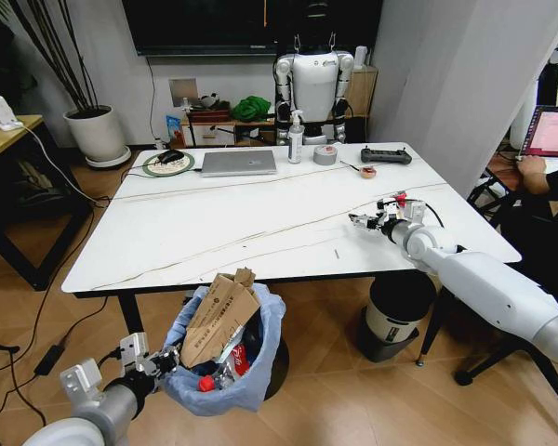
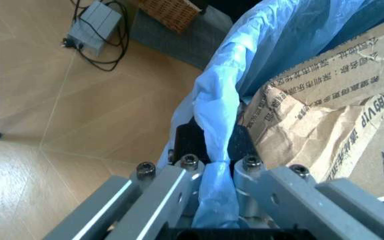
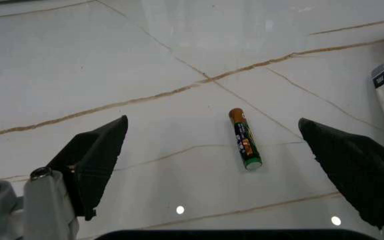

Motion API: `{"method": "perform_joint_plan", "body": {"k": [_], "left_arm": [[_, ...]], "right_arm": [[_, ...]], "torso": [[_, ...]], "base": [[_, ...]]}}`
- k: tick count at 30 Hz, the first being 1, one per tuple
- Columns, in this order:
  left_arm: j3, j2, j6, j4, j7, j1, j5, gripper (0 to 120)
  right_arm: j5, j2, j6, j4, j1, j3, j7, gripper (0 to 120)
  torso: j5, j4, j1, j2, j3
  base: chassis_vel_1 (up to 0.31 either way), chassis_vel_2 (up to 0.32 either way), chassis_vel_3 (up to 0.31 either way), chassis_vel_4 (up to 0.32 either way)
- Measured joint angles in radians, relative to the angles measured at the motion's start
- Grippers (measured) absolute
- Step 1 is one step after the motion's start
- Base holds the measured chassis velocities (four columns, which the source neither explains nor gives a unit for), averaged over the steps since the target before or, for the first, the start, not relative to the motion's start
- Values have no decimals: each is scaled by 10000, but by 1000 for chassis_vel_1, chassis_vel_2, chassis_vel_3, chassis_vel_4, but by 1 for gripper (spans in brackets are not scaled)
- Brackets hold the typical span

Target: Pick up the trash bin and place the trash from the table into it.

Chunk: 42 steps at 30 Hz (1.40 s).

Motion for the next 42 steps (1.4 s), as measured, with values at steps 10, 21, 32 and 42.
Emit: {"method": "perform_joint_plan", "body": {"k": [10,21,32,42], "left_arm": [[-16,-30,-8,-1,9,-29,-1,0],[-21,-16,-10,-1,21,-43,-23,0],[14,-31,-12,13,24,-75,-19,0],[138,-6,-12,-76,20,-185,-22,0]], "right_arm": [[12,22,23,-166,-50,-120,-83,61],[-8,0,53,-280,-85,-136,-127,22],[-7,-36,55,-228,-73,-215,-166,0],[213,-284,26,443,-1,-361,-144,0]], "torso": [[-1,1,0,0,0],[-3,0,-1,0,-2],[-2,0,0,0,-1],[0,2,0,0,1]], "base": [[0,0,0,0],[0,0,0,0],[0,0,0,0],[0,0,0,0]]}}
